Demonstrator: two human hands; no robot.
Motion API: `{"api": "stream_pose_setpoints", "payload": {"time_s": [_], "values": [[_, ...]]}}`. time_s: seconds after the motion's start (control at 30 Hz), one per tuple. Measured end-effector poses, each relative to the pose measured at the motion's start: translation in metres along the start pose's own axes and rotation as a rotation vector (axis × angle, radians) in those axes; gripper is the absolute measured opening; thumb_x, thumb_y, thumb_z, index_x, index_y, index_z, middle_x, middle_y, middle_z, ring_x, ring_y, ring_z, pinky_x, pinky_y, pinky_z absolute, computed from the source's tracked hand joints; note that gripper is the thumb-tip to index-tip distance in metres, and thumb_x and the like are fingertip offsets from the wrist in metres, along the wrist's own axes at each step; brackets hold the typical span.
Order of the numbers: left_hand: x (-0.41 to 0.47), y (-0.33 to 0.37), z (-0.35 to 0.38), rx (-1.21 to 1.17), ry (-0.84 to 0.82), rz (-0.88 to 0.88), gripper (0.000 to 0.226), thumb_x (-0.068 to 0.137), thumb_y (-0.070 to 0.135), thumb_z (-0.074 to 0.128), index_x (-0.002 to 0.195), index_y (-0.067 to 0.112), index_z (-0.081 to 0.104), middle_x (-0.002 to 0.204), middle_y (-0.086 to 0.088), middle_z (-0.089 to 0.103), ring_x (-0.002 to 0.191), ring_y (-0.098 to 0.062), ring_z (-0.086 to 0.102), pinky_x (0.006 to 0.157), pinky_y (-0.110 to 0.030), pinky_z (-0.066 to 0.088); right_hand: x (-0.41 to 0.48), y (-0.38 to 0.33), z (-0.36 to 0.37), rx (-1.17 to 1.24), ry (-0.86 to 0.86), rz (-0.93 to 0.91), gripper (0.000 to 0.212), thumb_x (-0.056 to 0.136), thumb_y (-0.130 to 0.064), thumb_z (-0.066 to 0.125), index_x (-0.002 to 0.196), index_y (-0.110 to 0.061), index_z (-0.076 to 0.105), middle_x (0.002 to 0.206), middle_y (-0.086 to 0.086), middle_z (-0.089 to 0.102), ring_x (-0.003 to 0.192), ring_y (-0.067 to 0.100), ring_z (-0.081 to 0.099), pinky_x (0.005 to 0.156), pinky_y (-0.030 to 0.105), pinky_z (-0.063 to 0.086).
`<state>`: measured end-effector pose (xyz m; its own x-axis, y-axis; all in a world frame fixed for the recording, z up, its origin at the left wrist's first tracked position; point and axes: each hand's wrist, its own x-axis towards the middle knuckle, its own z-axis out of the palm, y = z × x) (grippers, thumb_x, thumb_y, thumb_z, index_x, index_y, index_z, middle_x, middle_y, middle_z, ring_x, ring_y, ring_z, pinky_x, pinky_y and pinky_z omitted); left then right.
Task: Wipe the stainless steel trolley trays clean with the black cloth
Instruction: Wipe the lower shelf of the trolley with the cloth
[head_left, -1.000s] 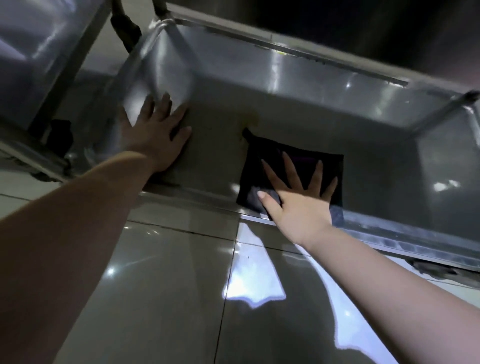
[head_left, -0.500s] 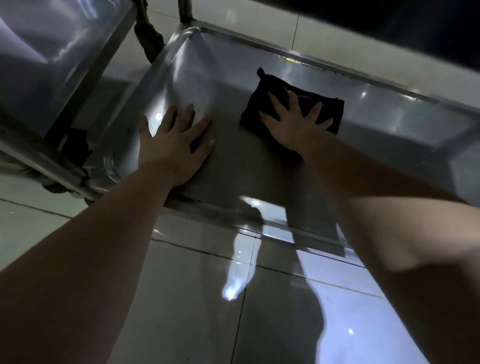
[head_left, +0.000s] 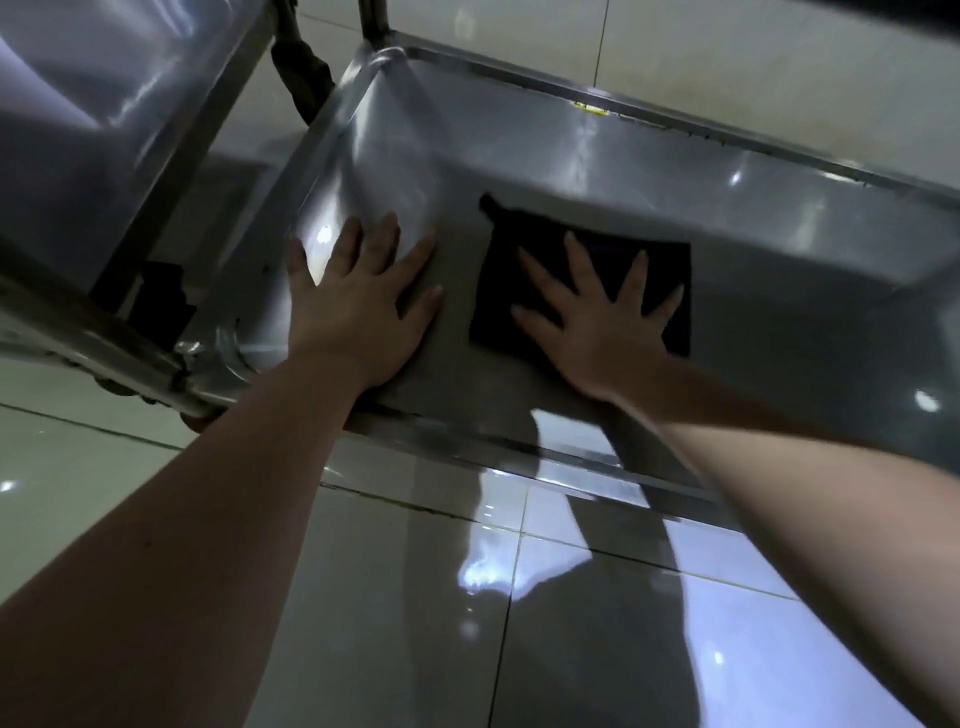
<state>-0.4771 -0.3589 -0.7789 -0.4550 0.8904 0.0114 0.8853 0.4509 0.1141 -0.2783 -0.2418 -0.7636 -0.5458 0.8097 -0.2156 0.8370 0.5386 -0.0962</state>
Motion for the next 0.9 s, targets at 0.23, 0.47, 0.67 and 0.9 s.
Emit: {"api": "stream_pose_setpoints", "payload": {"time_s": [0.23,0.47,0.67,0.9], "values": [[0.0,0.001,-0.007,-0.034,-0.032,-0.005,0.057,0.096,0.064,0.018,0.151,0.05,0.011,0.164,0.011,0.003,0.151,-0.017,-0.003,0.116,-0.061,-0.008,0.109,0.0,-0.039,0.102,-0.12,0.143,0.066,0.087,-0.081,0.015,0.147,-0.059,-0.004,0.163,-0.012,-0.014,0.143,0.05,-0.019,0.103,0.077,-0.012],[0.0,0.005,-0.007,-0.02,-0.031,-0.021,0.054,0.099,0.059,0.015,0.151,0.049,0.009,0.164,0.011,0.002,0.151,-0.018,-0.002,0.115,-0.062,-0.006,0.07,0.002,-0.018,-0.005,0.003,0.054,0.064,0.09,-0.076,0.018,0.149,-0.056,0.002,0.164,-0.012,-0.002,0.145,0.048,-0.01,0.105,0.075,-0.01],[-0.002,0.005,-0.007,-0.049,-0.018,-0.015,0.054,0.098,0.061,0.017,0.151,0.051,0.012,0.164,0.011,0.005,0.151,-0.018,-0.001,0.117,-0.06,-0.006,0.095,0.024,-0.027,0.106,-0.064,0.151,0.069,0.085,-0.082,0.02,0.147,-0.06,0.0,0.162,-0.017,-0.011,0.146,0.042,-0.019,0.106,0.073,-0.016],[0.002,0.005,-0.006,-0.055,-0.01,-0.017,0.055,0.098,0.062,0.019,0.151,0.051,0.014,0.164,0.011,0.007,0.151,-0.017,0.0,0.117,-0.059,-0.006,0.057,0.138,-0.028,0.053,-0.081,0.367,0.063,0.086,-0.076,0.015,0.147,-0.06,0.005,0.161,-0.022,-0.01,0.149,0.035,-0.014,0.109,0.072,-0.006]]}}
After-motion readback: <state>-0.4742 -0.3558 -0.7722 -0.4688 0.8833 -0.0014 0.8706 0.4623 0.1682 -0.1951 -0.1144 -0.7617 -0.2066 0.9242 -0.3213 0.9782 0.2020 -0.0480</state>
